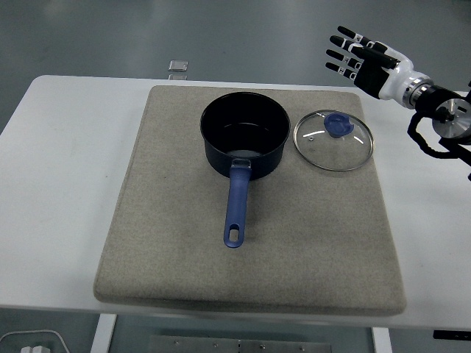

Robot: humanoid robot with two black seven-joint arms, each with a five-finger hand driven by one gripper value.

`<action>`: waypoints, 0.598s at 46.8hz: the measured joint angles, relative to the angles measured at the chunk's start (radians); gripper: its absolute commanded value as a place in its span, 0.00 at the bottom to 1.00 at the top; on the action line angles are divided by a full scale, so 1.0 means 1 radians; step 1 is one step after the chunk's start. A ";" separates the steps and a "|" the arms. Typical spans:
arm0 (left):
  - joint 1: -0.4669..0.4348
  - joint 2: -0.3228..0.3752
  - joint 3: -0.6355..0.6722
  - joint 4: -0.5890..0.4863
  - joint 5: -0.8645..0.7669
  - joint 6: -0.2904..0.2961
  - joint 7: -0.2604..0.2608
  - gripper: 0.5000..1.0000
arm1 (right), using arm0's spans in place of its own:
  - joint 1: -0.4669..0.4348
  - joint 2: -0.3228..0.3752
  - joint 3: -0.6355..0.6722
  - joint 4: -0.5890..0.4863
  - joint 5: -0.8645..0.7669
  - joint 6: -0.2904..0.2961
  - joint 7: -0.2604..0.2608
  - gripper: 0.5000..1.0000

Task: Lift the pot lid and place it to the right of the pot.

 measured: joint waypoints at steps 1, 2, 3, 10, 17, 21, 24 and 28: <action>0.000 0.000 0.000 0.000 0.000 0.000 0.000 1.00 | 0.000 0.000 0.004 0.000 0.015 0.000 0.000 0.82; 0.000 0.000 0.000 0.000 0.000 0.000 0.000 1.00 | -0.001 0.000 0.009 0.000 0.022 0.000 0.000 0.82; 0.000 0.000 0.000 0.000 0.000 0.000 0.000 1.00 | -0.002 0.000 0.016 0.000 0.025 0.001 0.001 0.82; 0.000 0.000 0.000 0.000 0.000 0.000 0.000 1.00 | -0.012 -0.001 0.030 0.001 -0.002 0.005 0.009 0.82; 0.000 0.000 0.000 0.000 0.000 0.000 0.000 1.00 | -0.012 -0.002 0.034 0.003 -0.043 0.002 0.012 0.83; 0.000 0.000 0.000 0.000 0.000 0.000 0.000 1.00 | -0.012 -0.002 0.035 0.006 -0.046 0.009 0.012 0.83; 0.000 0.000 0.000 0.000 0.000 0.000 0.000 1.00 | -0.011 -0.002 0.036 0.009 -0.048 0.011 0.012 0.83; 0.000 0.000 0.000 0.000 0.000 0.000 0.000 1.00 | -0.011 -0.002 0.036 0.009 -0.048 0.011 0.012 0.83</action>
